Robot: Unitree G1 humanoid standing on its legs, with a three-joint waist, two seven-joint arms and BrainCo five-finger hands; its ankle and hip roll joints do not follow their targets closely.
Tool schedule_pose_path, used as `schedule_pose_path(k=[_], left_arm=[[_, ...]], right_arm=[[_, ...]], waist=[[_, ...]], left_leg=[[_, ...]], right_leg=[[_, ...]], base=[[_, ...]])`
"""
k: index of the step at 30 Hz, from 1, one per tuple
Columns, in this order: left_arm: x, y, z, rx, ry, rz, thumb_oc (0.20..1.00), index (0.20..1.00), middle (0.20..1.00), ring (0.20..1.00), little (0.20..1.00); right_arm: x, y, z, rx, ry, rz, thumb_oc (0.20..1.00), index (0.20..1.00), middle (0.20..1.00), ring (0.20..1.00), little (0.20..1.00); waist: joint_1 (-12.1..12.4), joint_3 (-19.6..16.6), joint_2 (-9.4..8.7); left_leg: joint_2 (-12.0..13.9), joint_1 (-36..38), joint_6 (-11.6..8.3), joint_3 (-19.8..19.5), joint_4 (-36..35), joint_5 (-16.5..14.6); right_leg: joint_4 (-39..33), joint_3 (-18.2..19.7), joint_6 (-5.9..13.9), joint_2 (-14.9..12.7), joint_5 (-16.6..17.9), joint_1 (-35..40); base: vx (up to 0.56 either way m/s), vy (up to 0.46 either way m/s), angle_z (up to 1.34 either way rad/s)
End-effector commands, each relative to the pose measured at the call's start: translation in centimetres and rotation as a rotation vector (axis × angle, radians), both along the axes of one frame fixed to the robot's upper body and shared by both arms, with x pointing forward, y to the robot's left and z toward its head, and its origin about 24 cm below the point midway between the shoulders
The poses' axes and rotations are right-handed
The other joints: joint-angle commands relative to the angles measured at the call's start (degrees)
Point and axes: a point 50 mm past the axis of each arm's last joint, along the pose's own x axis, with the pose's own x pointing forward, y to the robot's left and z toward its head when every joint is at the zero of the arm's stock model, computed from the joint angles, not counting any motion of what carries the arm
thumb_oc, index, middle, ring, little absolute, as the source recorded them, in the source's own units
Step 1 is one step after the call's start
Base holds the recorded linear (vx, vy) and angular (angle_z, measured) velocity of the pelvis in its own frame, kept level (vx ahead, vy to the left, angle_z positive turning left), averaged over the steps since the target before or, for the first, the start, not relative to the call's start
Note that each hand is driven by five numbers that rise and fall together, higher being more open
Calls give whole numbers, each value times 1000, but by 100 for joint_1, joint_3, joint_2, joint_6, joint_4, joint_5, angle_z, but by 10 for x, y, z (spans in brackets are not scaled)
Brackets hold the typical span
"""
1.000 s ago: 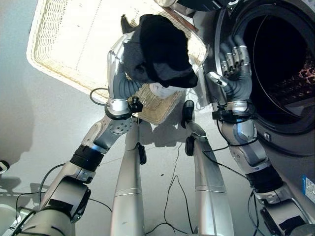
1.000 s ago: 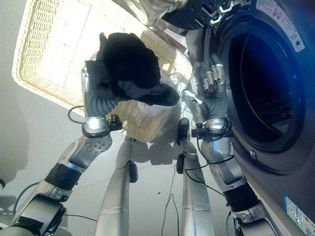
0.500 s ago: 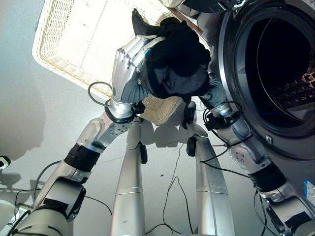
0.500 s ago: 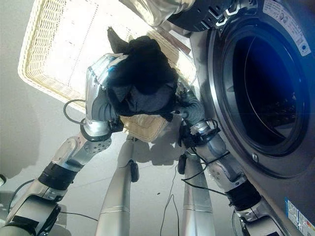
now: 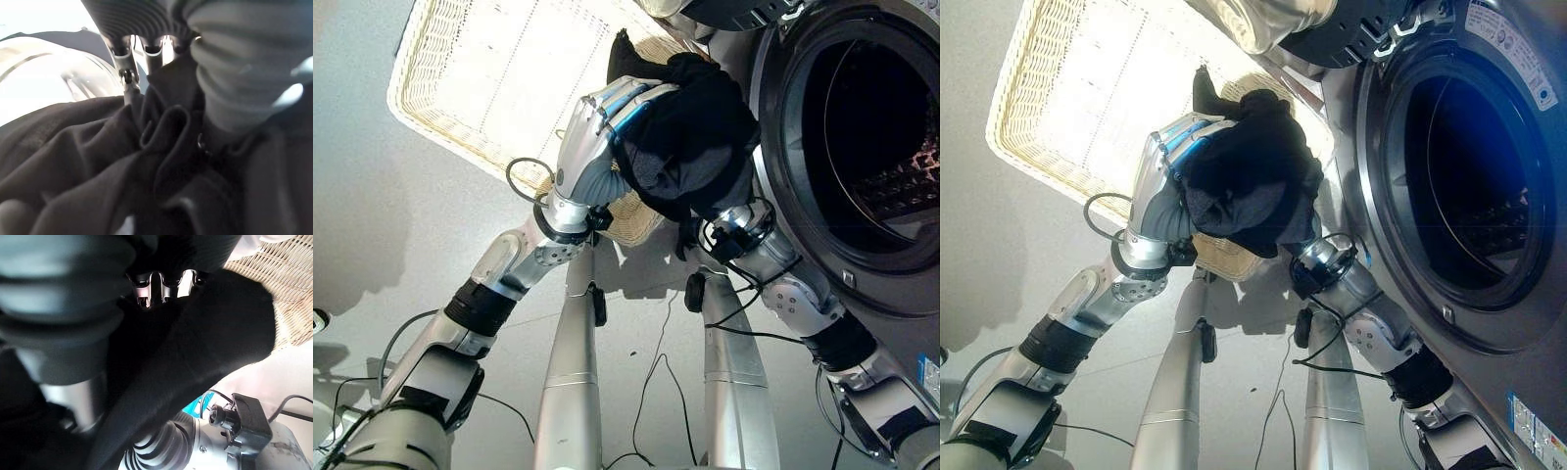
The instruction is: Put the clothes into the washing machine.
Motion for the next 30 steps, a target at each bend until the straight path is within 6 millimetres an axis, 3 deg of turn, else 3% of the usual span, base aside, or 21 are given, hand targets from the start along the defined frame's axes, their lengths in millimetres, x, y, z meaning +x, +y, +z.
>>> schedule_pose_path(k=[1,17,18,19,20,21,30], left_arm=[[-33,-27,13,18,-107,-243,200,200,200,200,200],[-31,-29,13,40,-56,-233,200,200,200,200,200],[-31,-29,13,42,-53,-228,288,288,288,288,288],[-31,-29,13,43,-48,-226,467,467,467,467,467],[-30,-29,13,45,-42,-221,827,827,827,827,827],[-29,-29,12,46,-41,-214,1000,1000,1000,1000,1000],[-19,-22,11,41,10,-113,1000,1000,1000,1000,1000]], right_arm=[[-24,16,25,95,-119,146,200,200,200,200,200],[-25,-1,40,271,-215,64,200,200,200,200,200],[-26,-2,40,278,-221,60,200,200,200,200,200],[-26,-3,42,287,-232,53,200,200,200,200,200],[-27,-5,43,295,-240,48,200,200,200,200,200],[-27,-6,43,300,-247,42,200,200,200,200,200],[-29,-17,47,368,-276,6,200,200,200,200,200]], waist=[[73,-129,-64],[64,-129,-27],[58,-129,-26],[56,-129,-25],[58,-129,-18],[55,-129,-16],[55,-129,-3]], left_leg=[[-262,-59,-105,142,750,-835],[-284,-73,-104,146,799,-851],[-284,-69,-105,151,797,-849],[-284,-71,-107,153,802,-847],[-283,-78,-107,150,800,-849],[-284,-80,-106,151,802,-849],[-259,-75,-116,154,786,-840]], right_leg=[[-1602,-299,709,181,1190,473],[-1587,-289,734,149,1222,445],[-1594,-288,737,147,1229,449],[-1593,-287,741,142,1235,448],[-1587,-283,743,139,1233,437],[-1589,-280,744,139,1237,434],[-1582,-277,761,120,1244,434]], base=[[0,0,0],[0,0,0],[0,0,0],[0,0,0],[0,0,0],[0,0,0],[0,0,0]])
